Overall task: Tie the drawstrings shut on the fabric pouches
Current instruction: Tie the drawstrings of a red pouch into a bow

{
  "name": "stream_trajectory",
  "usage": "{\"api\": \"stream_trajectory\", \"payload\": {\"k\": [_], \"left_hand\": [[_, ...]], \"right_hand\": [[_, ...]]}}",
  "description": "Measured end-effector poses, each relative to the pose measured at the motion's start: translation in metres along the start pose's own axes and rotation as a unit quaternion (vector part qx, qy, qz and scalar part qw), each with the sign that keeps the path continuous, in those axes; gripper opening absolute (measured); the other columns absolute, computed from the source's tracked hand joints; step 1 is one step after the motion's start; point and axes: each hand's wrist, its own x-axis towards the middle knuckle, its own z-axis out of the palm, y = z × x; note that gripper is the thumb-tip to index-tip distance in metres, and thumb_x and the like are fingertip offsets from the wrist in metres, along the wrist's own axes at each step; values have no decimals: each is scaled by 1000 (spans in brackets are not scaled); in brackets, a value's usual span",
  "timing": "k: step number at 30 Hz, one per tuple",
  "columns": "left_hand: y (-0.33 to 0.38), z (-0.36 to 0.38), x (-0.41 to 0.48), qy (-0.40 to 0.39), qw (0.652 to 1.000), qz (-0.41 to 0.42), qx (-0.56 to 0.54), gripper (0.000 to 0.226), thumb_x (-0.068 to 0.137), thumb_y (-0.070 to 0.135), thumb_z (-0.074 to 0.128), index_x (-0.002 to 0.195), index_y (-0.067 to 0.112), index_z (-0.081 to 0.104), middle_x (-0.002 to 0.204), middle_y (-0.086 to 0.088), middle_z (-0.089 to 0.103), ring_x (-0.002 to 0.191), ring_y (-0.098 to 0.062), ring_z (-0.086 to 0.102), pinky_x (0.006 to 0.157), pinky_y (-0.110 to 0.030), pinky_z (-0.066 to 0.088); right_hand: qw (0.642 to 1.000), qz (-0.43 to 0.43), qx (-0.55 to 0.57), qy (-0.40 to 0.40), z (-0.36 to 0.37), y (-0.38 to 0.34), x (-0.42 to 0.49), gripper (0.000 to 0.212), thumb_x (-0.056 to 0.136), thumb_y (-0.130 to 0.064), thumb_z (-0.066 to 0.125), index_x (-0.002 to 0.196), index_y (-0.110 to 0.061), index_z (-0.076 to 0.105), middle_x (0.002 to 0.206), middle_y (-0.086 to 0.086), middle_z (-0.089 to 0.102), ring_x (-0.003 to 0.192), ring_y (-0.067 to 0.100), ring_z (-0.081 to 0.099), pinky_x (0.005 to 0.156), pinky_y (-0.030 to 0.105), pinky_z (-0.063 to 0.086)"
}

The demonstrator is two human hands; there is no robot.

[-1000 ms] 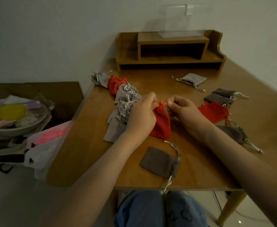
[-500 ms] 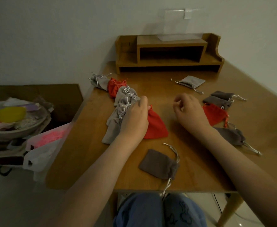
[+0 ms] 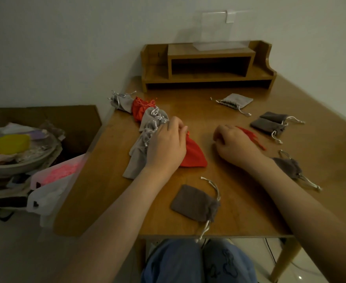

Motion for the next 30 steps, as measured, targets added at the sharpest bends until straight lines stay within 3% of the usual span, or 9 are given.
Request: {"api": "stream_trajectory", "payload": {"k": [4,6,9,12,17,20,23,27,30], "left_hand": [[4,-7,-6,-41,995,86,-19,13,90,24,51,79,19,52,50,14,35,40,-4,35,40,-19,25],[5,-8,-8,-82,991,109,-14,16,89,28,52,74,22,51,47,12,37,39,-5,36,40,-21,28],[3,-5,-7,-149,984,101,11,17,88,31,53,75,20,56,59,7,54,54,-11,51,48,-28,40],[1,0,-6,-183,979,85,20,13,90,28,54,85,20,62,82,5,59,80,-13,54,64,-27,38],[-5,7,-5,-188,979,75,33,21,95,27,50,103,17,66,100,1,61,98,-17,52,82,-29,42],[-7,9,-5,-183,980,77,33,23,96,24,49,109,13,65,105,-3,63,102,-21,54,89,-36,45],[-3,9,-4,-137,988,66,3,31,98,22,48,125,11,56,119,-6,57,110,-21,52,93,-32,44],[8,-2,1,-9,993,-4,-119,41,101,26,41,141,13,40,136,-7,45,122,-8,39,96,-15,34],[6,-2,2,-2,989,8,-146,41,102,27,38,141,15,40,138,-4,47,125,-6,38,105,-28,34]], "right_hand": [[992,-111,56,-26,6,-5,1,16,93,-14,52,106,-17,59,104,-2,59,97,13,55,83,24,45],[991,-103,83,35,7,-4,2,17,93,-13,50,109,-15,57,105,-1,58,99,14,54,82,25,42],[989,7,36,142,9,4,6,35,92,-12,48,127,-9,49,121,11,51,115,28,45,92,35,37],[983,166,-40,67,8,10,10,53,95,-31,47,142,-8,34,141,16,36,131,35,30,105,46,27],[976,206,-59,39,11,15,13,42,94,-32,50,128,-10,44,136,14,41,129,35,32,105,47,25],[975,176,62,122,4,15,11,21,96,-18,50,114,-11,44,116,12,54,107,31,52,91,44,41],[927,97,290,216,-7,3,2,11,99,-17,49,109,-15,46,101,-4,56,80,6,54,66,21,47],[851,1,520,71,-15,-14,-5,11,95,-14,54,90,-23,50,88,-5,57,80,12,58,67,26,50],[863,-34,503,-38,-13,-22,-8,13,90,-8,58,88,-19,53,75,-9,57,69,4,57,60,19,47]]}}
